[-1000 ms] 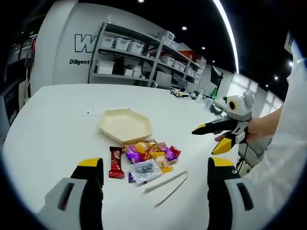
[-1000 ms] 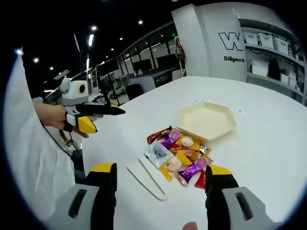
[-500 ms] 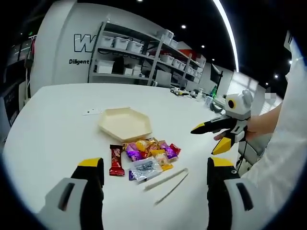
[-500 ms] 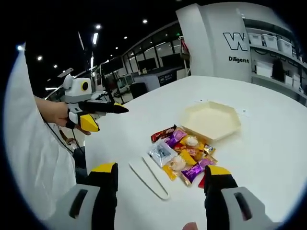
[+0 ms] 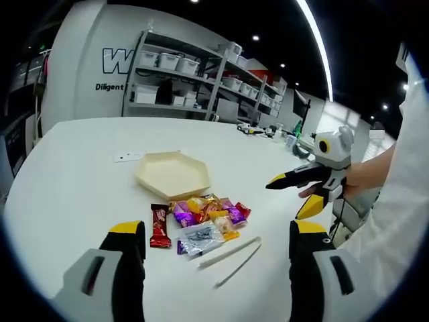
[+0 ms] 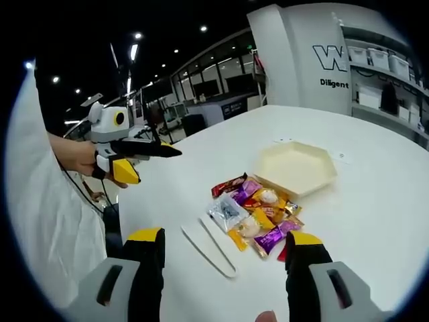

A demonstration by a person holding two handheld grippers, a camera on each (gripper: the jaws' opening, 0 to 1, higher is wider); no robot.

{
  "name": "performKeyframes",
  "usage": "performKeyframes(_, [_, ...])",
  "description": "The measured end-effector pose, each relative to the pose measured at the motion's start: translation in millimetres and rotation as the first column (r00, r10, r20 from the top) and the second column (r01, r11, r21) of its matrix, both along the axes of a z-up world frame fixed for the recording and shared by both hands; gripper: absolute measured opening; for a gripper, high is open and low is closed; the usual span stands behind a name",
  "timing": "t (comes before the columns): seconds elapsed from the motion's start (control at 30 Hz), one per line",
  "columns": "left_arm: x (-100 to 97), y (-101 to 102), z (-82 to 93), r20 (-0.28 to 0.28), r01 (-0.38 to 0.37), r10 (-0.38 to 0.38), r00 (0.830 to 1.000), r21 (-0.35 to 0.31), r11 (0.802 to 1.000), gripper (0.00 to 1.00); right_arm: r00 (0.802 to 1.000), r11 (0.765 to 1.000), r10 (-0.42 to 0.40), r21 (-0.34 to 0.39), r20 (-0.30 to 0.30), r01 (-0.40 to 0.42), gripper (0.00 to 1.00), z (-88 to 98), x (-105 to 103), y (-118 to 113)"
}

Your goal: Place the target food into the container with the food tongs after gripping and lifting it, then release it inside without dropping or visibly crushing the food.

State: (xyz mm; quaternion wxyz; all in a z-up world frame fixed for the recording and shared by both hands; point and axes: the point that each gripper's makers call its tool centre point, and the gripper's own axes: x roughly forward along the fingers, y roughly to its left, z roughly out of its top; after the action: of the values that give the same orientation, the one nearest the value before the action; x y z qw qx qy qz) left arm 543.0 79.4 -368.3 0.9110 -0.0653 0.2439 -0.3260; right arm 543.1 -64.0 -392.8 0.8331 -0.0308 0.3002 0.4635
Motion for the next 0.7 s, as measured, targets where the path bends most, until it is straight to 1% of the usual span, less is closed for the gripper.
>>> performKeyframes(0.7, [-1.6, -0.2, 1.3, 0.005, 0.004, -0.004, 1.000, 0.003, 1.000, 0.86, 1.000, 1.000, -0.006, 0.001, 0.007, 0.006, 0.71, 2.3, -0.8, -0.1])
